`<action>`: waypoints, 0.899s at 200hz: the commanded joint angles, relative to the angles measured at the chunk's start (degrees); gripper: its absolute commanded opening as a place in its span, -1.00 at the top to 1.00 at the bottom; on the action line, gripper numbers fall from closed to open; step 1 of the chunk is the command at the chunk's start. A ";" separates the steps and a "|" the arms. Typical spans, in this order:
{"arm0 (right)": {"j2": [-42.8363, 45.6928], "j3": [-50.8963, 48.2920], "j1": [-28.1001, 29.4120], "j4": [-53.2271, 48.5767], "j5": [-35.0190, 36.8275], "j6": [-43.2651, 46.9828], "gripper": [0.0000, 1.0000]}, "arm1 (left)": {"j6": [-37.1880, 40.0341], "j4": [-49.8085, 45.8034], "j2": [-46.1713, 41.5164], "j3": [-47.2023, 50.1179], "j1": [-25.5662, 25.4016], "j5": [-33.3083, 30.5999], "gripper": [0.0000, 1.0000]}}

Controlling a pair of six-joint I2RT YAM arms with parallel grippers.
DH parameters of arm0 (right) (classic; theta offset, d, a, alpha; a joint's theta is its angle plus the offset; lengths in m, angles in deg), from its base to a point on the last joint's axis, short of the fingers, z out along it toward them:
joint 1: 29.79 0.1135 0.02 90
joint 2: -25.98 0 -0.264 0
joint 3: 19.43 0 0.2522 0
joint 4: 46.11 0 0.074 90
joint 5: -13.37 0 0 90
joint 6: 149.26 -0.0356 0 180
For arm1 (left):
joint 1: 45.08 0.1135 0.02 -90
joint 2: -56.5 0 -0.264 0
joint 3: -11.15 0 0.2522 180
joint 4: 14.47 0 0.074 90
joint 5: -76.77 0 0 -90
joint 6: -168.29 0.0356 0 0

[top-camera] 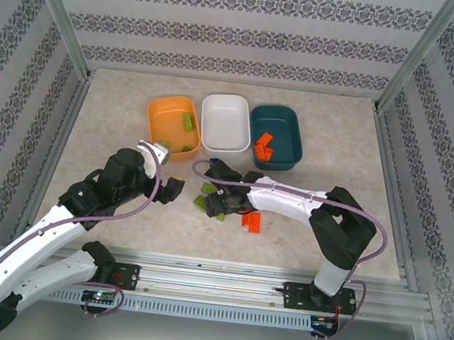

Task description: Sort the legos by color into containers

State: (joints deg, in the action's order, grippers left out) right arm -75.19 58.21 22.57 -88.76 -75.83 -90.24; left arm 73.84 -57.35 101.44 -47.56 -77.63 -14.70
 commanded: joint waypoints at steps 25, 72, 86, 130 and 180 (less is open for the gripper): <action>-0.96 -1.56 0.11 -0.13 0.80 -2.51 -0.26 | 0.80 0.30 -1.00 -0.96 0.43 0.07 -1.00; -3.16 -1.18 0.18 1.36 -0.84 -2.87 -0.21 | 0.84 0.22 -1.17 -0.97 0.39 0.05 -1.00; -3.60 -0.97 0.20 1.55 -1.27 -2.93 -0.20 | 0.84 0.26 -1.34 -0.96 0.39 -0.06 -1.00; -3.61 -1.45 0.29 1.31 -0.80 -2.77 -0.12 | 0.89 0.47 -1.78 -0.85 0.41 -0.53 -1.00; -2.72 0.19 1.14 -7.04 4.87 -8.36 -0.27 | 0.84 0.29 -1.59 -0.85 0.39 -0.89 -1.00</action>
State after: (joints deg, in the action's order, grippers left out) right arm -75.95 58.40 22.85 -87.73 -74.72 -94.00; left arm 73.84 -57.35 100.37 -47.56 -77.63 -14.84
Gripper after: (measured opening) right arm 0.617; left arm 0.999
